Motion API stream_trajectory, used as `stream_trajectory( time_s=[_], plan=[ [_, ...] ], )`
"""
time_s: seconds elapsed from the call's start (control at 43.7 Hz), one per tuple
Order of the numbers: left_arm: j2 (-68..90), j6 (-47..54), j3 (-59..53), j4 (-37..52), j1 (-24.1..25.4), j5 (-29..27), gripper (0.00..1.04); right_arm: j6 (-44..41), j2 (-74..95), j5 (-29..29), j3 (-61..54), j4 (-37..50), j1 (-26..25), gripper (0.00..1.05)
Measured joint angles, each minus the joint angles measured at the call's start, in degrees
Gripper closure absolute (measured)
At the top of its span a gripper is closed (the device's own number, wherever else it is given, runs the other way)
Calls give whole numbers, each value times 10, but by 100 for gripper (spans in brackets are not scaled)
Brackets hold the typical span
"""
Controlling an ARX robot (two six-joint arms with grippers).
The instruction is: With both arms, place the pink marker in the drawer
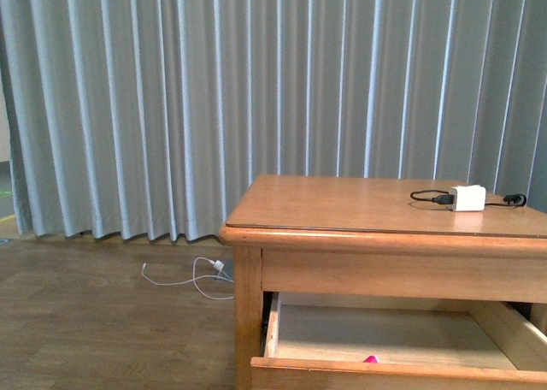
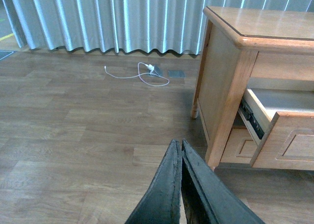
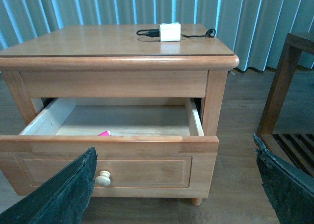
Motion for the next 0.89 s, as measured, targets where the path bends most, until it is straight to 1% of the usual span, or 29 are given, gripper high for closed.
stream_trajectory(
  time_s=[0.275,0.687,0.71,0.779,0.824,0.87,0.893],
  plan=[
    [-25,0,-24,4,0,0,101,0,0,0,0,0,0,9],
    [-32,1,-24,5,0,0,101,0,0,0,-1,0,0,9],
    [-32,0,-24,5,0,0,99,0,0,0,-1,0,0,9],
    [-32,0,-24,5,0,0,89,1,0,1,-1,-1,0,9],
    [-32,0,-24,5,0,0,78,35,6,8,8,-39,4,9],
    [-32,0,-24,5,0,0,67,69,33,-1,22,-67,10,9],
    [-32,0,-24,5,0,0,64,78,47,-7,28,-74,12,9]
  ],
)
